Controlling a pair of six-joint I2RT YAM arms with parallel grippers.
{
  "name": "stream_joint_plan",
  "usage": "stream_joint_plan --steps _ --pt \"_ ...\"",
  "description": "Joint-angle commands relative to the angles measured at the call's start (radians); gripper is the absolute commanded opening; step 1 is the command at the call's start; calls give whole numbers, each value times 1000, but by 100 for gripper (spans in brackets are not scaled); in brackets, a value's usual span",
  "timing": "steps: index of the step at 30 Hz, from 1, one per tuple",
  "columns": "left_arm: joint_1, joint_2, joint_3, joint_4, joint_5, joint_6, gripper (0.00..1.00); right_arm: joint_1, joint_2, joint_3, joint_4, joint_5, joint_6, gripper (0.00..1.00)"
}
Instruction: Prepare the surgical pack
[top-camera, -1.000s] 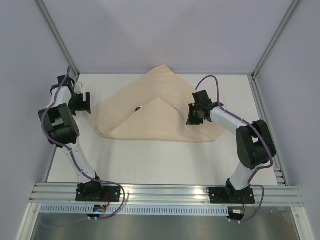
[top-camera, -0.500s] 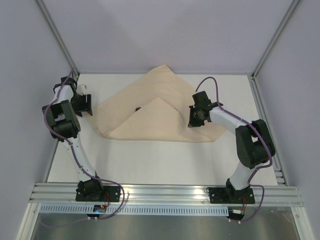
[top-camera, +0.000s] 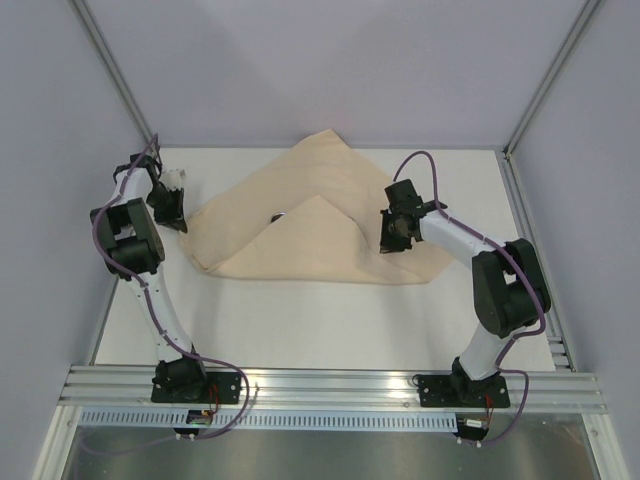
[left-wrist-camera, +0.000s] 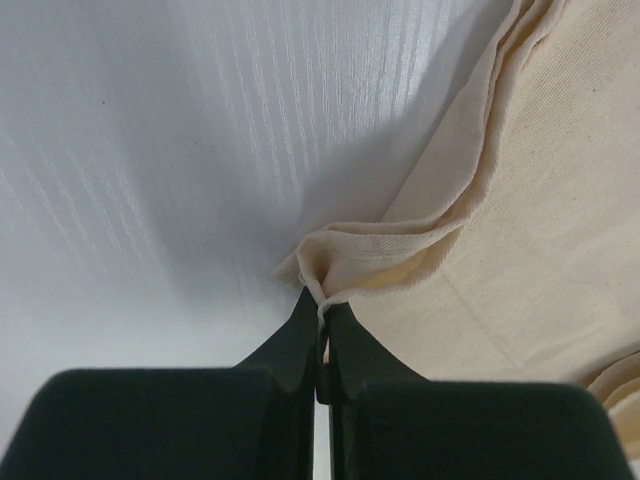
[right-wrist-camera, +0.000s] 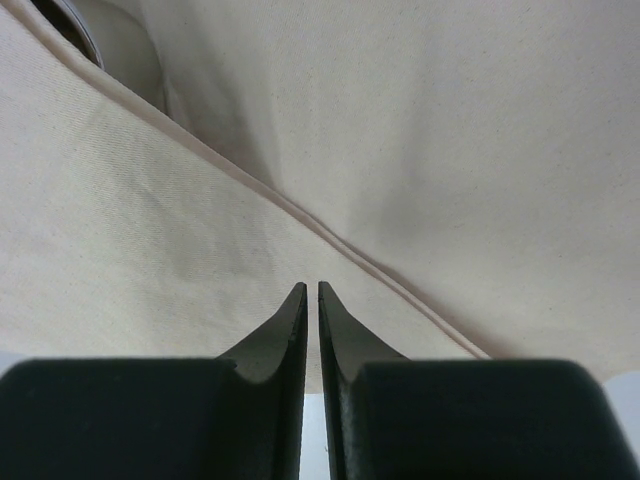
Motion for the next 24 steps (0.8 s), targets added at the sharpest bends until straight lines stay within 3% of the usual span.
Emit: stream_joint_plan --steps 1,12,19,24 --pt "-12 -28 -22 46 28 5 0 5 -14 30 -1 24 -9 10" --pt "-127 -292 -55 -55 138 15 0 5 7 27 53 -16 -3 10" --pt "-307 -335 37 -147 198 -31 0 5 36 31 97 -45 -3 10" --pt "-500 -274 195 -184 218 -82 0 6 55 39 120 -51 -2 10"
